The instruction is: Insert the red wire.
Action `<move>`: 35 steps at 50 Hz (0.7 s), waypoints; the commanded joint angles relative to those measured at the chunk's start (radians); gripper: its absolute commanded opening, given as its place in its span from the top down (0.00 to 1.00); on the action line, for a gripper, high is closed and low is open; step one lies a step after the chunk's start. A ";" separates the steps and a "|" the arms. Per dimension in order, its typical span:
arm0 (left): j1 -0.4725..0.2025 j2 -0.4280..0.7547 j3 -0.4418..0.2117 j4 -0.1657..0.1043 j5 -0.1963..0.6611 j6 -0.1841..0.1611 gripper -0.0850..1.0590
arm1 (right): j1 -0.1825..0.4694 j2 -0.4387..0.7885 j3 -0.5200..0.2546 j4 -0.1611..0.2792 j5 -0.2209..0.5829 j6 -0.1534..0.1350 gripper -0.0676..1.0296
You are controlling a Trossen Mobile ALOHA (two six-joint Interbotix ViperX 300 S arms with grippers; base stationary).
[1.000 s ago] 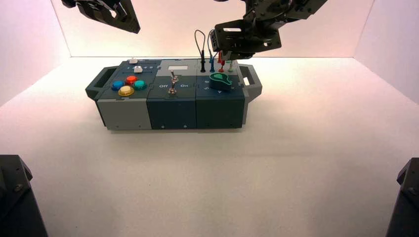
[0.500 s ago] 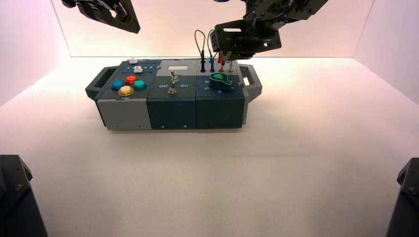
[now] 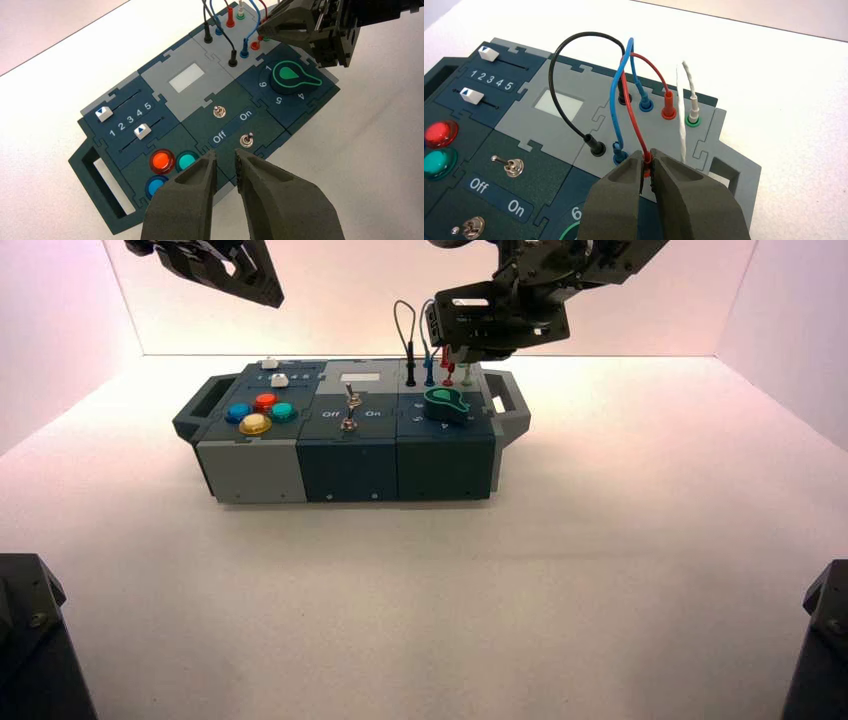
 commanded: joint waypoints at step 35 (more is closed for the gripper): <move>-0.008 -0.008 -0.009 0.002 -0.008 0.005 0.73 | 0.008 -0.023 -0.003 0.000 -0.044 0.000 0.96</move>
